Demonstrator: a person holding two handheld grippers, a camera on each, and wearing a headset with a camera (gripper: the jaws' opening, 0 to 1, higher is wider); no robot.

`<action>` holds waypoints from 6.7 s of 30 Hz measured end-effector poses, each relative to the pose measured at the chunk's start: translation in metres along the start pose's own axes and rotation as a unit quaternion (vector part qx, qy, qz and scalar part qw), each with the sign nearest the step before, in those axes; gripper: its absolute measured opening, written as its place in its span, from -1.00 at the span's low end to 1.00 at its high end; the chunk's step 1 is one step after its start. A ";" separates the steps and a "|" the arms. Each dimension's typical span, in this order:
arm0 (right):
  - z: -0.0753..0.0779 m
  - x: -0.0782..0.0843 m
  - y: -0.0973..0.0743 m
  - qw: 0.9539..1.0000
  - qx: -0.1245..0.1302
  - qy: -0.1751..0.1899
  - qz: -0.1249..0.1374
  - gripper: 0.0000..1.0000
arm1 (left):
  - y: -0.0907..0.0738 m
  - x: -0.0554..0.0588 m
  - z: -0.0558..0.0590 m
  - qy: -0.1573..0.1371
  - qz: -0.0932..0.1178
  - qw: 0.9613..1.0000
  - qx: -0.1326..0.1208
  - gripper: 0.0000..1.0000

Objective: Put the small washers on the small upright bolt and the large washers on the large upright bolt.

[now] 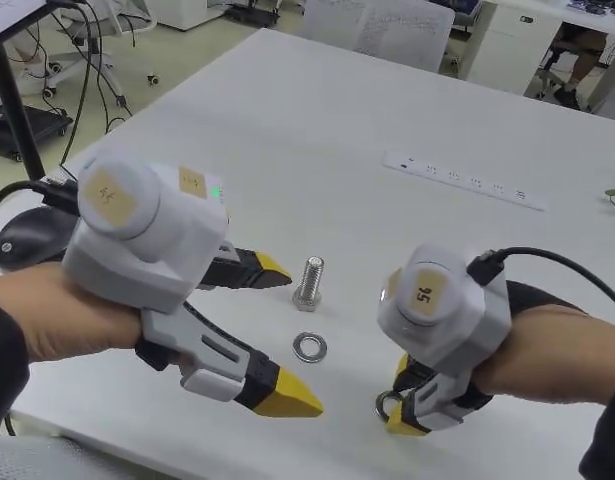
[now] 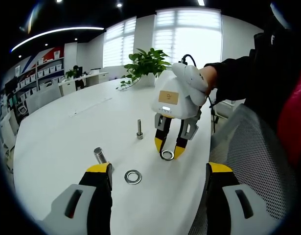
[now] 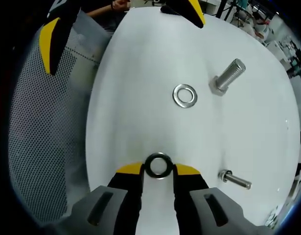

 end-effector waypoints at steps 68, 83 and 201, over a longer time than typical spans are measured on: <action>0.045 -0.043 -0.085 0.997 0.064 -0.033 0.026 -0.53 | -0.005 -0.007 -0.003 0.000 0.021 1.000 -0.013 0.56; 0.062 -0.072 -0.101 0.994 0.079 -0.065 0.034 -0.53 | -0.011 -0.010 -0.007 -0.008 0.037 0.999 -0.030 0.56; 0.098 -0.110 -0.005 0.997 0.003 -0.080 0.013 -0.53 | -0.032 -0.002 -0.040 -0.051 0.052 0.989 -0.128 0.52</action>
Point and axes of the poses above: the centre of the closed fingertips' face, and the gripper's own axes: y roughly forward along the fingers, z roughly to its right, x roughly out of its underside, the point moved 6 cm from there along -y, roughly backward along the fingers, and after that the axes turned 4 degrees about -z, right-handed, at the moved point
